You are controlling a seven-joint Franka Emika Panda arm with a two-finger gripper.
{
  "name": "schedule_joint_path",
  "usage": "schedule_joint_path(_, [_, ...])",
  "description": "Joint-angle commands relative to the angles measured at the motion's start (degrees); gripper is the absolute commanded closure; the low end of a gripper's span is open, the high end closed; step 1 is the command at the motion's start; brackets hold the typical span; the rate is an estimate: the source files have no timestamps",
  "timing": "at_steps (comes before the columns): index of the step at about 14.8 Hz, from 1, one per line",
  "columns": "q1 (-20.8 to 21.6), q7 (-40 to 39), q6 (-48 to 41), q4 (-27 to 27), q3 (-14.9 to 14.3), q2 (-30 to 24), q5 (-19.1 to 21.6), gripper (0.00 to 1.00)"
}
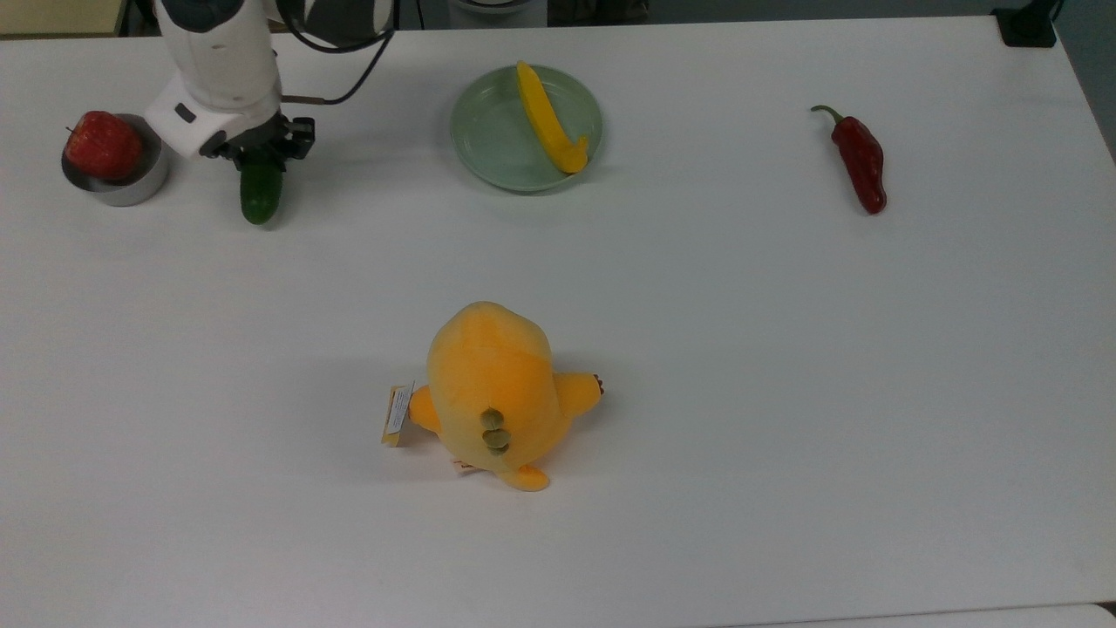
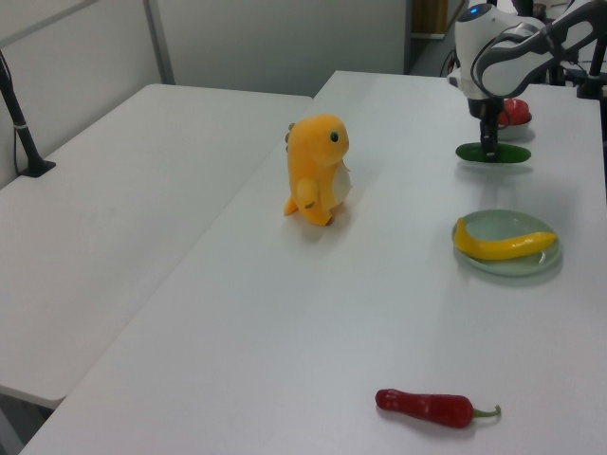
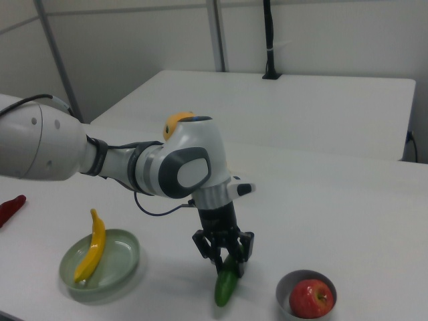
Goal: Put the cucumber on the left side of the bowl
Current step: 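Carry the cucumber toward the apple bowl and lower it beside it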
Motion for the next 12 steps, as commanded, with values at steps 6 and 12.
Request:
schedule_joint_path(6, [-1.0,-1.0,1.7,-0.3,-3.5,-0.8,-0.9,0.93])
schedule_joint_path(12, [-1.7,-2.2,3.7,-0.4,-3.7,-0.4,-0.9,0.93])
